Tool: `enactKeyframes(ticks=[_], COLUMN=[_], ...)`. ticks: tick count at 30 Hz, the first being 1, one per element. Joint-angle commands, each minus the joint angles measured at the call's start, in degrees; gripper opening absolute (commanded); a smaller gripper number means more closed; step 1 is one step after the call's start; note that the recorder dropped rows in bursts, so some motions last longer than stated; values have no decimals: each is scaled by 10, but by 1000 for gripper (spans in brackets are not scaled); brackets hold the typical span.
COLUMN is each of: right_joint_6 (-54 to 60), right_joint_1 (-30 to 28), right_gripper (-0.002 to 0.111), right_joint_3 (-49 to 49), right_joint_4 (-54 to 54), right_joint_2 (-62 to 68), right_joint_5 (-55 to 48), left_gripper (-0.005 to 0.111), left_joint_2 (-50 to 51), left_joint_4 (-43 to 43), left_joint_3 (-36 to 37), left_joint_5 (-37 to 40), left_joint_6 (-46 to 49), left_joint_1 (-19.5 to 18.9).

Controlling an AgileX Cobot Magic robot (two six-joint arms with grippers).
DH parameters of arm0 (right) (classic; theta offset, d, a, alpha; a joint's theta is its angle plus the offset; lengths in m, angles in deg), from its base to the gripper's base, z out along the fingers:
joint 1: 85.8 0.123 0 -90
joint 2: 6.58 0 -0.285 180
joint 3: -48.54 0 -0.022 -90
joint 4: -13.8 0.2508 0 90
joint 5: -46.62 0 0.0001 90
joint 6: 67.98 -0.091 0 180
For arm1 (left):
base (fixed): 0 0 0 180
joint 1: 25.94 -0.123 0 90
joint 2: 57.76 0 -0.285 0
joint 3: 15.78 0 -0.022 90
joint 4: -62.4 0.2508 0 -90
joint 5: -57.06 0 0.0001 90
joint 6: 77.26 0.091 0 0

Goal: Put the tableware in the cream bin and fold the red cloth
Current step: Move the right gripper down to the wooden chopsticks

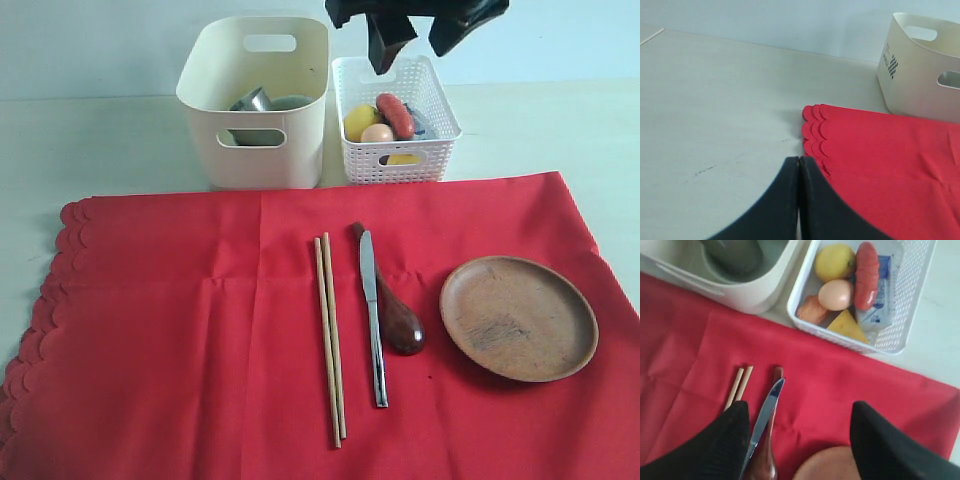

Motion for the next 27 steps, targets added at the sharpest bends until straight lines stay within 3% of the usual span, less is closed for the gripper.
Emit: enactKeyframes(ticks=[1,21,27], right_joint_6=[34,88,90], right_joint_1=[0,0,56], right_gripper=[58,54,53], right_joint_3=[-56,-262,-276], right_joint_4=[47,148,123], right_joint_2=[-31,-40,-34], right_joint_5=[11,102,121], left_gripper=[0,0,0], left_joint_2=[-3,-3,-3], left_joint_4=[0,0,0], left_joint_3=[0,0,0], left_joint_5=[-3,-3,-3], left_joint_6=[-2,-2,-2], left_joint_1=[2,2,2])
